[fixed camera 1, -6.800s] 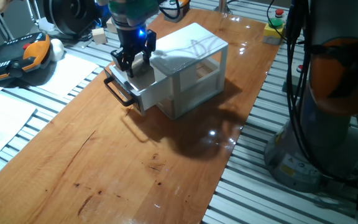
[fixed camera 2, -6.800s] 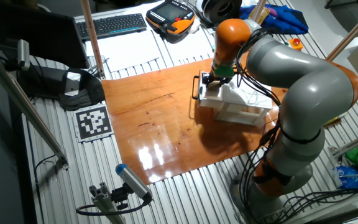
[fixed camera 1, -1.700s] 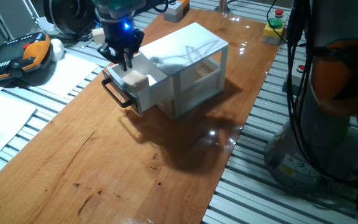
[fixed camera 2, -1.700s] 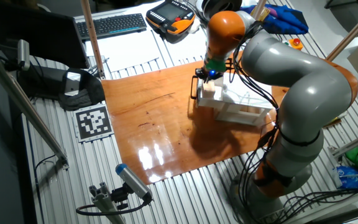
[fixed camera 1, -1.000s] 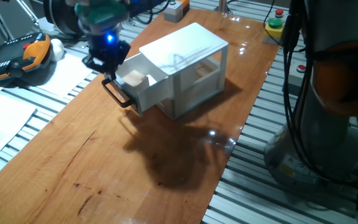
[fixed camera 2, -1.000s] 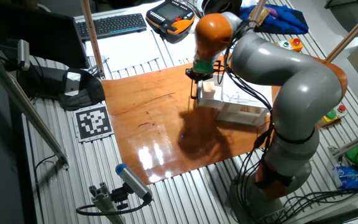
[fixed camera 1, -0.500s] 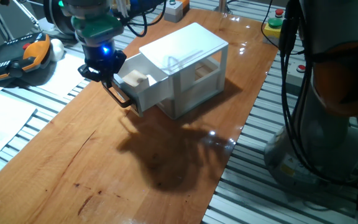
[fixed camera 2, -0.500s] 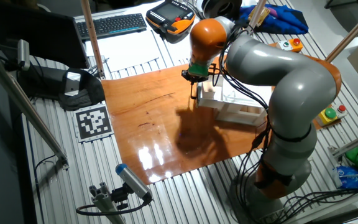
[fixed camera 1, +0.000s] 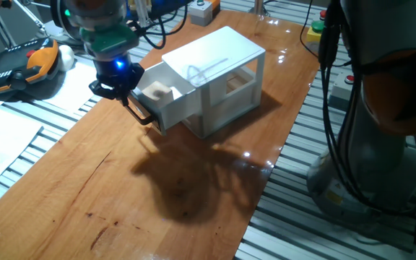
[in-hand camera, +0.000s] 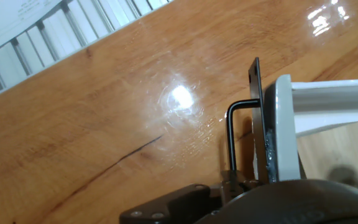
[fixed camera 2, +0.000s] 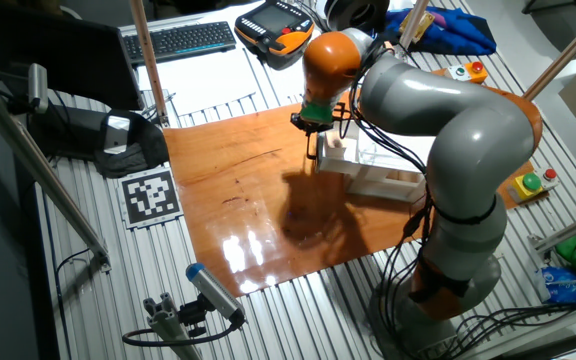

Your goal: Put things in the drawer

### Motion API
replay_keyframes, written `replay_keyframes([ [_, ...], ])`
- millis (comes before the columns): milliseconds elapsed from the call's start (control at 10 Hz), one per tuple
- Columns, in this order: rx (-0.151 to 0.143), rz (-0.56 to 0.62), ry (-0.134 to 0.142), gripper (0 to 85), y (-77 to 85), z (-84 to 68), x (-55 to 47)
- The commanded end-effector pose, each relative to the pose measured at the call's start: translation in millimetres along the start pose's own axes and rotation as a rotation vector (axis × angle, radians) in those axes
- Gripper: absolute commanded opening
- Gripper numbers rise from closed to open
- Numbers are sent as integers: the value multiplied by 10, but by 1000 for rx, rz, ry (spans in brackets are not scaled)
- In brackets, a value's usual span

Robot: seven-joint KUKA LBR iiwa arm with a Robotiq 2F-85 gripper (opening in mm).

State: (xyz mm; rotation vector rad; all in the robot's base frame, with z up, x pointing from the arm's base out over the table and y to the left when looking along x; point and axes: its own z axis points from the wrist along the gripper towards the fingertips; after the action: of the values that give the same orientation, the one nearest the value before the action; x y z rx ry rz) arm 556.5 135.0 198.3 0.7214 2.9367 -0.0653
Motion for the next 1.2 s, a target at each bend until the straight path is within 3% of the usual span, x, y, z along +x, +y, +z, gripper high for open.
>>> replay_keyframes([
  [0, 9, 0, 10, 0, -3, 19, -6],
  [100, 18, -5, 13, 0, -15, 49, -3],
  [500, -33, -3, 29, 0, -21, 79, 17],
  [700, -35, 20, 22, 340, -18, 74, 24],
  [1100, -30, 32, 20, 340, -17, 77, 25],
])
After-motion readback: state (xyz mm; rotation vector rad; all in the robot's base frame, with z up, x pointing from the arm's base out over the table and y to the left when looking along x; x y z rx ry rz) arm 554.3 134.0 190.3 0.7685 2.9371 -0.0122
